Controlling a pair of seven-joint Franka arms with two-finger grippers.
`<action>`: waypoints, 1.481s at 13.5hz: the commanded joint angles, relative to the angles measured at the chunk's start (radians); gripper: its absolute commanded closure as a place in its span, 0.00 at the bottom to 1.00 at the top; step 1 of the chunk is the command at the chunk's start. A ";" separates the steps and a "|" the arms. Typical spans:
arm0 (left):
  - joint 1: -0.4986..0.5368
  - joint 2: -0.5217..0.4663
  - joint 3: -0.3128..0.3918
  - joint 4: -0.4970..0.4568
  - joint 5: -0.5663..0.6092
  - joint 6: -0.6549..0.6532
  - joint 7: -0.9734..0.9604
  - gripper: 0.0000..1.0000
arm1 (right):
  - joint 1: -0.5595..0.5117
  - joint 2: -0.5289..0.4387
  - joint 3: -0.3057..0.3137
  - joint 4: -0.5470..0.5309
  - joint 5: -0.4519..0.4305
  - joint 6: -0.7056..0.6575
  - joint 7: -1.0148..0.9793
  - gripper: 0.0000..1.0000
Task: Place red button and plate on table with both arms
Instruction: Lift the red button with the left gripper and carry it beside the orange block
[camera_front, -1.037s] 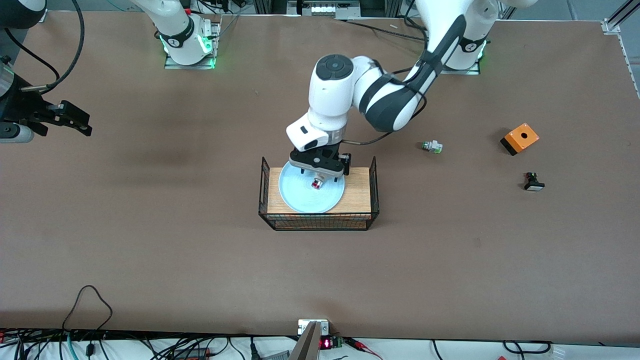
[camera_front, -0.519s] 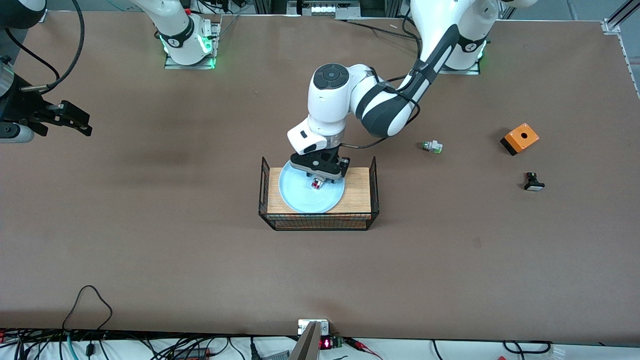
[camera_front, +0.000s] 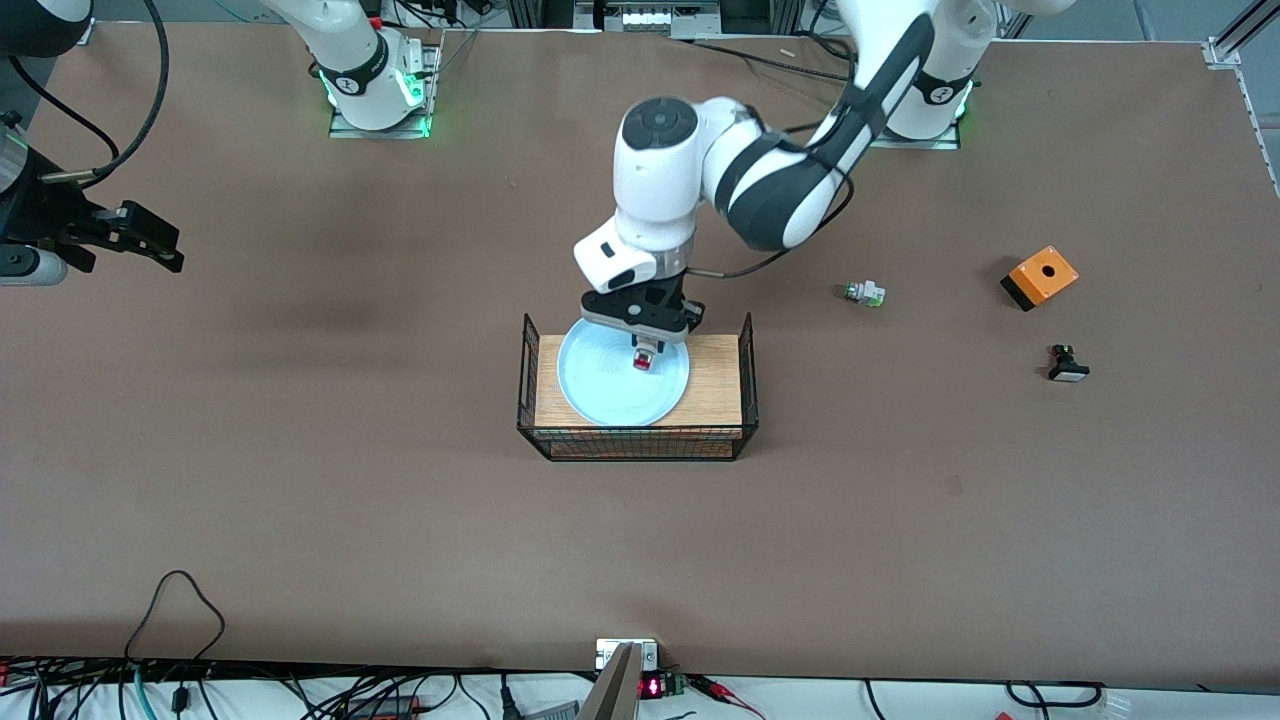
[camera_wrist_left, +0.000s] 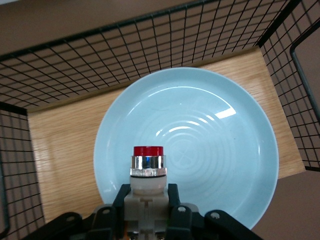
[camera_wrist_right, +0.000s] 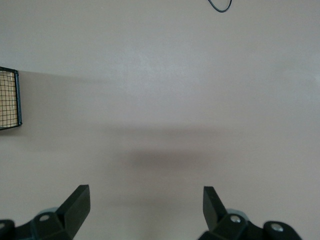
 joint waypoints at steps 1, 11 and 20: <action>0.015 -0.099 0.000 0.023 -0.060 -0.139 0.003 0.86 | 0.000 0.001 0.000 0.015 0.011 -0.003 0.010 0.00; 0.425 -0.337 0.012 -0.185 -0.195 -0.393 0.581 0.84 | 0.034 0.035 0.000 0.014 0.014 -0.006 0.008 0.00; 0.539 -0.305 0.205 -0.510 -0.194 -0.022 0.942 0.83 | 0.383 0.153 0.002 0.018 0.169 0.095 0.851 0.00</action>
